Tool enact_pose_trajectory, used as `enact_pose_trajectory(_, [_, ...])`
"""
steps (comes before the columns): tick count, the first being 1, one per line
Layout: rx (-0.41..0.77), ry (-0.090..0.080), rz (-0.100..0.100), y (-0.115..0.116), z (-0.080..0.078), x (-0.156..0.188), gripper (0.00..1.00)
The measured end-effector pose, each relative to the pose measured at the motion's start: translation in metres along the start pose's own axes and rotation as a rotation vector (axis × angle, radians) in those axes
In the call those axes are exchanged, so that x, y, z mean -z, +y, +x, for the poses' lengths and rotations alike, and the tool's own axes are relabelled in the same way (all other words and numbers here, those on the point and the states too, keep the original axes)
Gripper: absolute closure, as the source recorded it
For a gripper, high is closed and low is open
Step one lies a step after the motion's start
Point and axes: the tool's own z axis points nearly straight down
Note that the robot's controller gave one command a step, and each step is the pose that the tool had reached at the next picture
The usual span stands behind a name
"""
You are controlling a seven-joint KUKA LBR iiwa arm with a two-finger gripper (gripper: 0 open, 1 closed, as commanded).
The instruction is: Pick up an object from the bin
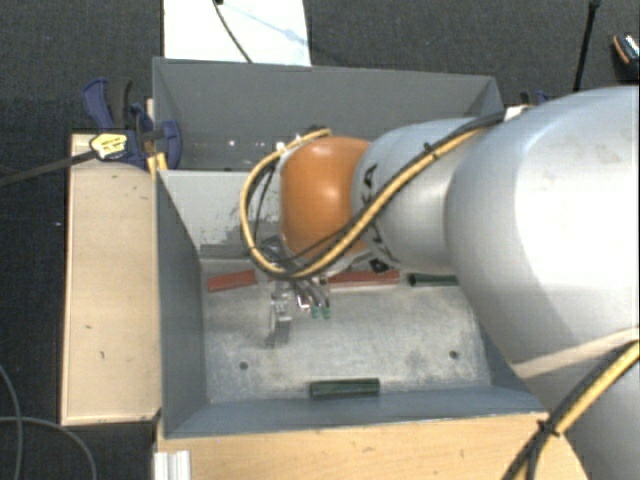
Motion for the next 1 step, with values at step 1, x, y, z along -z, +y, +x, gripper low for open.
enact_pose_trajectory(1, [0.032, -0.003, 0.008, -0.1224, -0.0188, 0.0439, 0.00])
